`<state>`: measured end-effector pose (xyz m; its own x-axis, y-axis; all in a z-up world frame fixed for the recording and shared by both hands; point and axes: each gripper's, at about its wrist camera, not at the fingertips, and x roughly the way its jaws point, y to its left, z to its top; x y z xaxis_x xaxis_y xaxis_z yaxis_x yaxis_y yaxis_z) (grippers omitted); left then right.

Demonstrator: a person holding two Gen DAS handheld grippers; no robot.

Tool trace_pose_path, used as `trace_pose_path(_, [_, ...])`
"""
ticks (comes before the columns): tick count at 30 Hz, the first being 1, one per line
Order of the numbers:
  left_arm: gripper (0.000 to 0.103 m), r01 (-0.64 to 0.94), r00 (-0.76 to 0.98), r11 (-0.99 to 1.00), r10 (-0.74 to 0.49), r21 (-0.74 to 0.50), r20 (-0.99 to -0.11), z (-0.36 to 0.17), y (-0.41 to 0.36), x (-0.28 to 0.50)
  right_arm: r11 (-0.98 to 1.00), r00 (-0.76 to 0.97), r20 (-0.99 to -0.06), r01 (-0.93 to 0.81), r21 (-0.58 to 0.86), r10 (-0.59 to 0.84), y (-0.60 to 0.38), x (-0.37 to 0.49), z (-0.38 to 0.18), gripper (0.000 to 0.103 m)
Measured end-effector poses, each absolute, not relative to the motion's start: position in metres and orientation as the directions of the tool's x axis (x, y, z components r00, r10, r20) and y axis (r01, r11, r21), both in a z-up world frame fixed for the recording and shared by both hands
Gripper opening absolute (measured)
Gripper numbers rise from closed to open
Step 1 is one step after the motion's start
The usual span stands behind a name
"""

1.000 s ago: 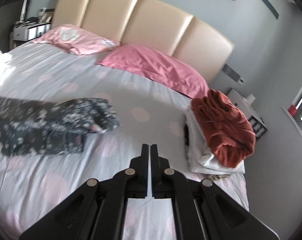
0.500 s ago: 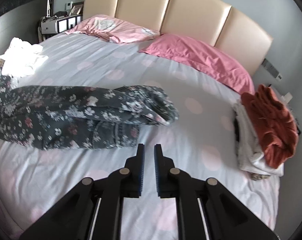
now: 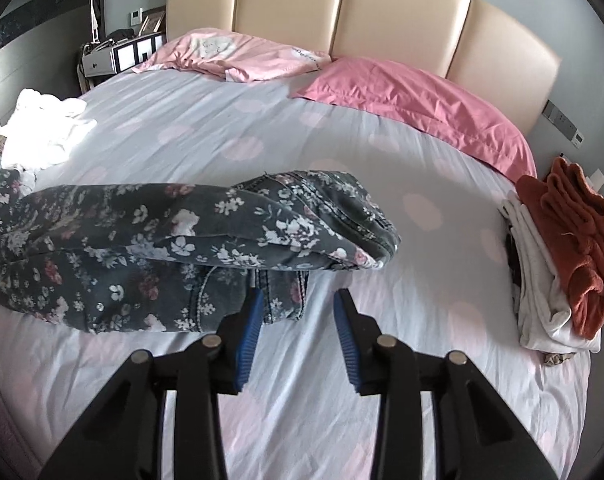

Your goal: Fold clothes

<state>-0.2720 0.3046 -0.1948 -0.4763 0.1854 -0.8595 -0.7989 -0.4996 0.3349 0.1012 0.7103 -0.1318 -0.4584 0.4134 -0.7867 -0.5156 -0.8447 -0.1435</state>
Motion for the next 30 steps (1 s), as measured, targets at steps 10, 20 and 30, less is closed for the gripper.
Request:
trace_pose_path(10, [0.031, -0.777, -0.521, -0.506, 0.183, 0.375, -0.834, -0.202, 0.317, -0.268, -0.837, -0.432, -0.793, -0.521, -0.17, 0.43, 0.719, 0.095, -0.146, 0.036])
trace_pose_path(20, [0.005, -0.739, -0.559, -0.553, 0.183, 0.385, -0.809, -0.195, 0.325, -0.258, -0.799, -0.401, -0.69, -0.315, -0.513, 0.602, 0.705, 0.088, -0.165, 0.035])
trace_pose_path(30, [0.002, -0.673, -0.592, -0.668, 0.228, 0.318, -0.773, -0.139, 0.293, -0.271, -0.789, -0.399, -0.681, -0.289, -0.543, 0.615, 0.734, 0.064, -0.167, 0.021])
